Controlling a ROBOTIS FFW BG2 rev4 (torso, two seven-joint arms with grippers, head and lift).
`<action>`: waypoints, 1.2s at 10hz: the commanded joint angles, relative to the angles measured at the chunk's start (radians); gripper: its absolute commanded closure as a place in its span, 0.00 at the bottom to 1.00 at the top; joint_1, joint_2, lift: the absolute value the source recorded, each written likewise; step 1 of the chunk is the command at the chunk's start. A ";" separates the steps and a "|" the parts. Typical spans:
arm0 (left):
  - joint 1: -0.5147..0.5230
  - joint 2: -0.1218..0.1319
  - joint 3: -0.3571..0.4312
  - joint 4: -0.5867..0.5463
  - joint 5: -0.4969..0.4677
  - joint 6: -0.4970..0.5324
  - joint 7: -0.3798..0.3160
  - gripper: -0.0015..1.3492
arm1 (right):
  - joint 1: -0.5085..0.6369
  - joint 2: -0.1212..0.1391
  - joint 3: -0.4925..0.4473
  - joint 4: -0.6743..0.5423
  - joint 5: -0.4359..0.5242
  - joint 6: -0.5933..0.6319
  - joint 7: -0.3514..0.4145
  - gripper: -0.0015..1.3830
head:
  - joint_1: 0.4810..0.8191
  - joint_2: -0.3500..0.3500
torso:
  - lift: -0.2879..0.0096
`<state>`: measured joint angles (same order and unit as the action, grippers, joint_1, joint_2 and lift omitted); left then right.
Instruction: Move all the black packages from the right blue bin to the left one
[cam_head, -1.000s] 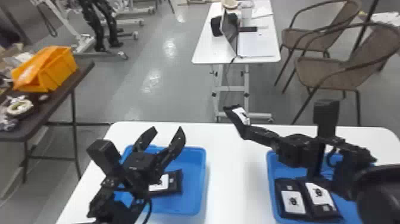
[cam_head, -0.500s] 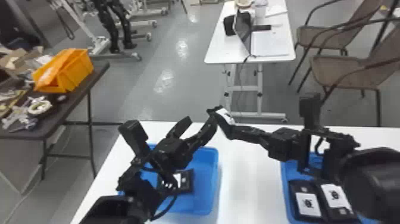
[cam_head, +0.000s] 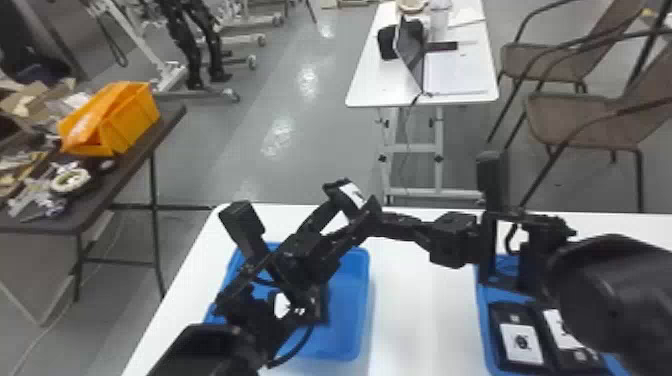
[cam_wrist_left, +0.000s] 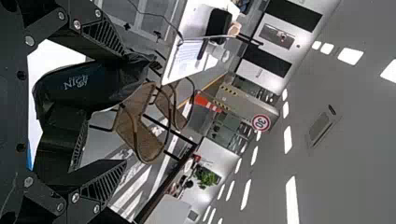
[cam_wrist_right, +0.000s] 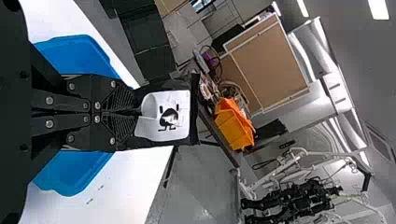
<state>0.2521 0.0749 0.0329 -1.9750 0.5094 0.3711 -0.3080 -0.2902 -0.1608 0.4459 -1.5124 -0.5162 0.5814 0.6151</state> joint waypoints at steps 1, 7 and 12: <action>-0.002 0.000 -0.002 0.005 -0.003 0.003 0.001 0.21 | -0.012 -0.005 0.019 0.004 -0.011 -0.002 0.000 0.88 | 0.63 0.86 | 0.83; 0.032 -0.026 0.002 -0.001 -0.071 -0.106 0.040 0.90 | -0.009 -0.009 0.022 0.011 -0.025 -0.005 0.000 0.88 | 0.63 0.89 | 0.83; 0.072 -0.047 0.015 -0.001 -0.069 -0.193 0.081 0.90 | -0.003 -0.009 0.020 0.023 -0.039 -0.018 0.000 0.35 | 0.63 0.91 | 0.83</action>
<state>0.3180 0.0290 0.0453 -1.9762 0.4416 0.1885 -0.2277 -0.2947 -0.1704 0.4671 -1.4899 -0.5554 0.5678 0.6151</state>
